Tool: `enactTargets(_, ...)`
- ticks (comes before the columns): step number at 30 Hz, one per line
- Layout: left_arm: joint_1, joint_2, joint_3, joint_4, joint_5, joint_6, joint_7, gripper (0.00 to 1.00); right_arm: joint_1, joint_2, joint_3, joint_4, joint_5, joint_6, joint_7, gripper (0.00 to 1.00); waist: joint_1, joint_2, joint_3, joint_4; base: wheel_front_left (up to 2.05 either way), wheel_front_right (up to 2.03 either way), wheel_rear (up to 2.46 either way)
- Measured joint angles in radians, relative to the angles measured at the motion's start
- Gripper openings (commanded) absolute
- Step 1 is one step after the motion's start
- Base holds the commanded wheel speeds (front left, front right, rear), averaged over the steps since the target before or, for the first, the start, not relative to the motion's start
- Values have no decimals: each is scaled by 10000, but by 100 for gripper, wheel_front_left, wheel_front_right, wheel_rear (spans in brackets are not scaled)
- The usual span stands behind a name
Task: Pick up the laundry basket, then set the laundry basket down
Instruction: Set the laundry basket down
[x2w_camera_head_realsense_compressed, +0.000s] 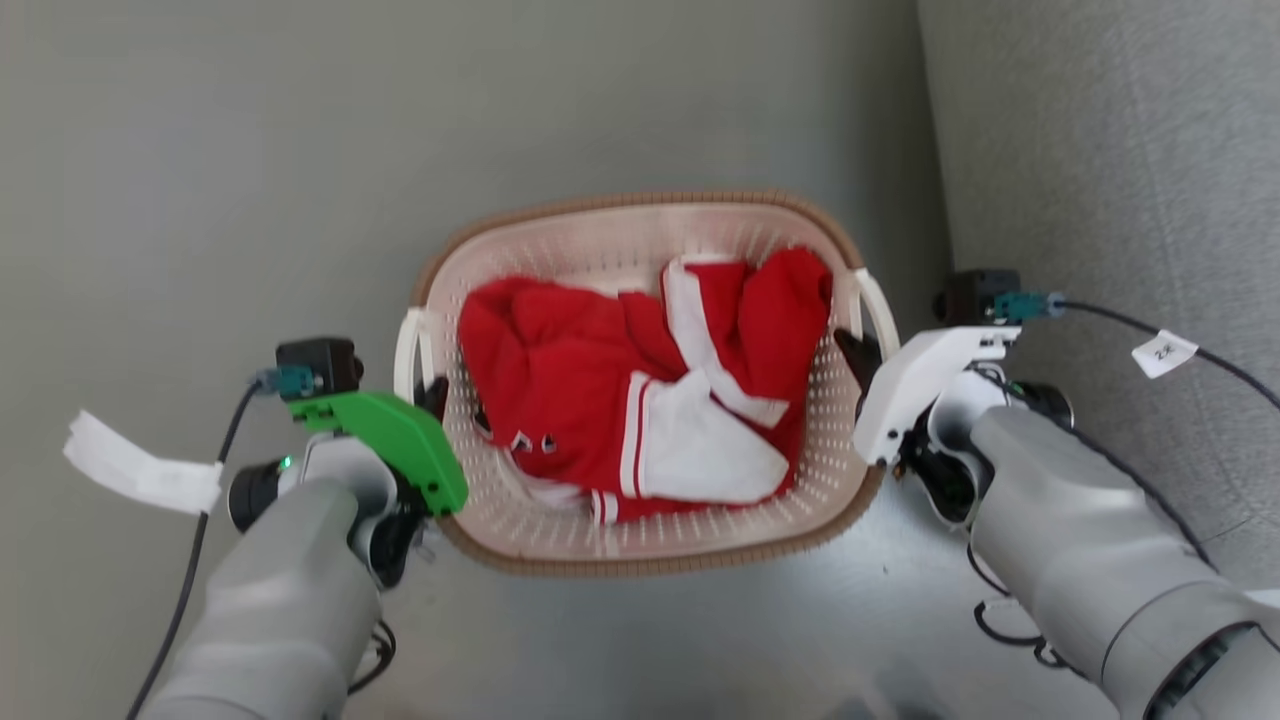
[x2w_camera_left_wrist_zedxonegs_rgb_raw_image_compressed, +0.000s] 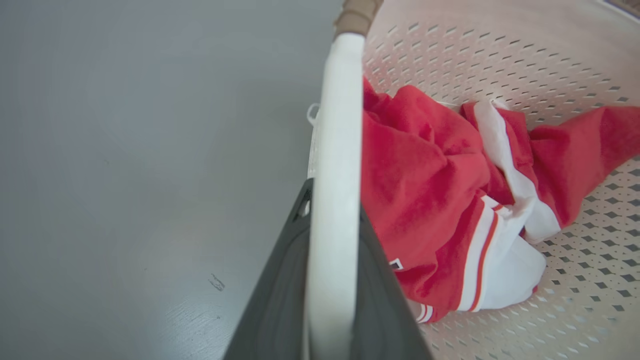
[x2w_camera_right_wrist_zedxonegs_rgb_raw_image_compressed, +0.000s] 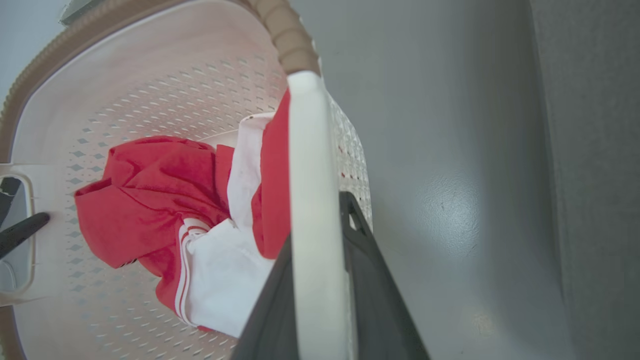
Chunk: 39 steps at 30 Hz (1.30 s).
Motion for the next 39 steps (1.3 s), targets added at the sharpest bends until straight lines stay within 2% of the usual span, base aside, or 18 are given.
enactTargets(24,-1878,125,77,38,408,0,-915,0,-1735,-52,-232,-54,-228,2,-1091,0,1,0,3033,-36,0,0,0)
enactTargets(39,-2310,82,69,322,570,-2,-1179,0,-1987,-25,-290,-56,-366,2,-1248,0,1,0,4036,-69,0,0,0)
